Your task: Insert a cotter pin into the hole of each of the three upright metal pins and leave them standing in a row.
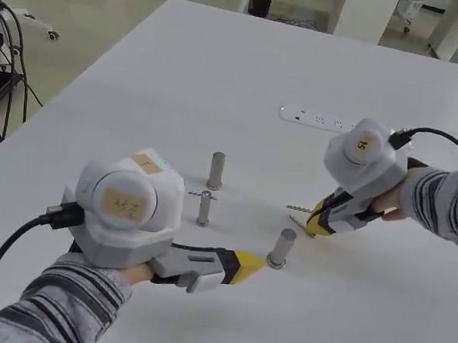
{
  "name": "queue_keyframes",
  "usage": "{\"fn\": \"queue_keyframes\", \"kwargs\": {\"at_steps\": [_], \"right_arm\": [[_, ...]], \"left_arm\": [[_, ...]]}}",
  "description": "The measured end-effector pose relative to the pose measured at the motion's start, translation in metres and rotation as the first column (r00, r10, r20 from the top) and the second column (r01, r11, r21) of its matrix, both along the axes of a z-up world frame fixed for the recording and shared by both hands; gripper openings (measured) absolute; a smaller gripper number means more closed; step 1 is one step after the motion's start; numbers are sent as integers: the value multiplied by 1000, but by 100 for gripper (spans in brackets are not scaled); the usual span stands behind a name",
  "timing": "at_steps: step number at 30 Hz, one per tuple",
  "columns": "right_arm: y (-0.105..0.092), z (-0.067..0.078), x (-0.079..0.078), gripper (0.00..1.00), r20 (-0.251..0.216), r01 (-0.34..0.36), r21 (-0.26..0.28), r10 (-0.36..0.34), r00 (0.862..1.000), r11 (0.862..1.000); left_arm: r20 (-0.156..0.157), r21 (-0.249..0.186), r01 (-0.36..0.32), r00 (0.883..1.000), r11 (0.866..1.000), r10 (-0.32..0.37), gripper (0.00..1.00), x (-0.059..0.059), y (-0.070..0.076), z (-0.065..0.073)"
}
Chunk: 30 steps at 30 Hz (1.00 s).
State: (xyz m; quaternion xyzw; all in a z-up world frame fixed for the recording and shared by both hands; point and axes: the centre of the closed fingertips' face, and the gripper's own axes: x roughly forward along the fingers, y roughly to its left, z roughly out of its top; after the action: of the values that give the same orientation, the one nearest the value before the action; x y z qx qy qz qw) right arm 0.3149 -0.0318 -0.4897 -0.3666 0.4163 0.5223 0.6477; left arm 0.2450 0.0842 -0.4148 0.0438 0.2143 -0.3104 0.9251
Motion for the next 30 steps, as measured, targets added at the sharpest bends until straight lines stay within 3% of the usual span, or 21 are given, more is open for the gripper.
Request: {"fn": "queue_keyframes", "kwargs": {"at_steps": [7,17,26,30], "right_arm": [[-2,-4,-1,0,-4,8,-25,-8,1000,1000],[-4,-4,0,0,53,-85,-54,88,995,995],[-8,13,-5,0,87,-94,-27,96,992,995],[-8,26,-8,0,122,-109,-12,110,986,994]], "left_arm": [[1,-1,-8,1000,1000,8,89,1,2,1],[4,-4,6,1000,1000,-6,86,0,-1,2],[10,-11,34,999,999,-34,81,-3,-7,3],[-4,-31,47,999,998,-47,78,-5,-12,3]]}}
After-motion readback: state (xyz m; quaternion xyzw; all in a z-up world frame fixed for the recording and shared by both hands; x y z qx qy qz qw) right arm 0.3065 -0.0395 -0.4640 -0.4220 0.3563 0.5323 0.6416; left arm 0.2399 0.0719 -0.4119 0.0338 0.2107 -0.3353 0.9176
